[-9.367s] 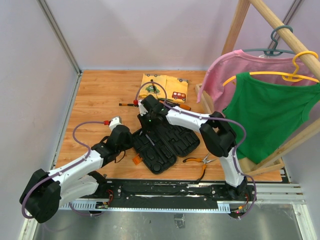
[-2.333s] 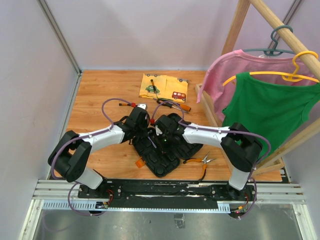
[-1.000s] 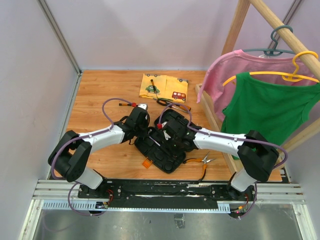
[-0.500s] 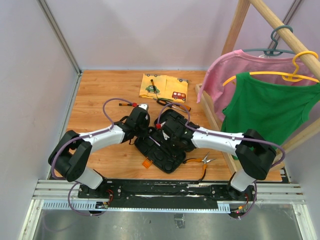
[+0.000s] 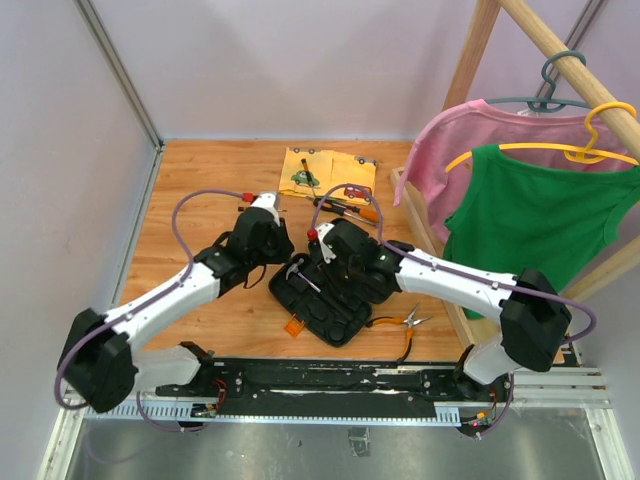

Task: Sort the tools into containers
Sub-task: Adjust the hammer in the storage box, then adjust the storage box at the center of the board.

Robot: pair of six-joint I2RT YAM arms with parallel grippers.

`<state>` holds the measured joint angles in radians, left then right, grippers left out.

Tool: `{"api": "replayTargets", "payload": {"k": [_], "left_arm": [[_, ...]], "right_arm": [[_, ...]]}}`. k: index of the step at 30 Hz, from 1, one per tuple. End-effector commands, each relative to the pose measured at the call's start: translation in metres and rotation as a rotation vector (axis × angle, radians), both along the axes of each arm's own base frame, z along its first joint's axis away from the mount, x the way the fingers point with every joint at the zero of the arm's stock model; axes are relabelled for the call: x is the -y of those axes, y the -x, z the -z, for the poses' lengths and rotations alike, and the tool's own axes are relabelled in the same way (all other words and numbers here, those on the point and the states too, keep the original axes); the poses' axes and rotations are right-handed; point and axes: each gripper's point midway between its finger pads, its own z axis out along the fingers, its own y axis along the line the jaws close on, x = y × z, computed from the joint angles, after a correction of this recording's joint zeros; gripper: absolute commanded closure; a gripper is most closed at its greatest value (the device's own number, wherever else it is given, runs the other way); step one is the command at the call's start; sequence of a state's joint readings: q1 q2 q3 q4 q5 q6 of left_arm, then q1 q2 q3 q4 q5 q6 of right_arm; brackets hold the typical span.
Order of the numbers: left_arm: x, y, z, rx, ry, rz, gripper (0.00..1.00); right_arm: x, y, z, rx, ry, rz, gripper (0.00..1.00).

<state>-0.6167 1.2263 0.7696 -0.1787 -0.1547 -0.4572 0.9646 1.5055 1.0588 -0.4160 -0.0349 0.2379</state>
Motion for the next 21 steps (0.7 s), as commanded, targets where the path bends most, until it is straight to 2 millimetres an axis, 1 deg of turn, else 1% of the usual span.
{"api": "replayTargets", "payload": {"k": [1,5,8,12,16,18,21], "left_arm": [[-0.022,0.014,-0.040,0.070,0.021,-0.061,0.70],[-0.044,0.036,-0.067,0.101,0.021,-0.086,0.62],[-0.058,0.050,-0.086,0.124,0.024,-0.097,0.60],[-0.075,0.063,-0.104,0.157,0.007,-0.117,0.57],[-0.090,0.067,-0.112,0.194,-0.008,-0.157,0.54],[-0.090,0.068,-0.113,0.210,0.000,-0.154,0.52],[-0.089,0.067,-0.108,0.207,0.002,-0.155,0.52]], "right_arm": [[0.011,-0.028,-0.001,0.033,0.044,0.021,0.63],[0.012,-0.045,0.008,0.023,0.072,0.007,0.56],[0.009,-0.055,0.015,0.029,0.099,-0.019,0.53],[0.007,-0.068,0.025,0.045,0.144,-0.056,0.50],[0.006,-0.072,0.034,0.031,0.170,-0.076,0.48],[0.004,-0.071,0.039,0.017,0.176,-0.086,0.50],[0.006,-0.072,0.045,0.007,0.199,-0.085,0.54]]}}
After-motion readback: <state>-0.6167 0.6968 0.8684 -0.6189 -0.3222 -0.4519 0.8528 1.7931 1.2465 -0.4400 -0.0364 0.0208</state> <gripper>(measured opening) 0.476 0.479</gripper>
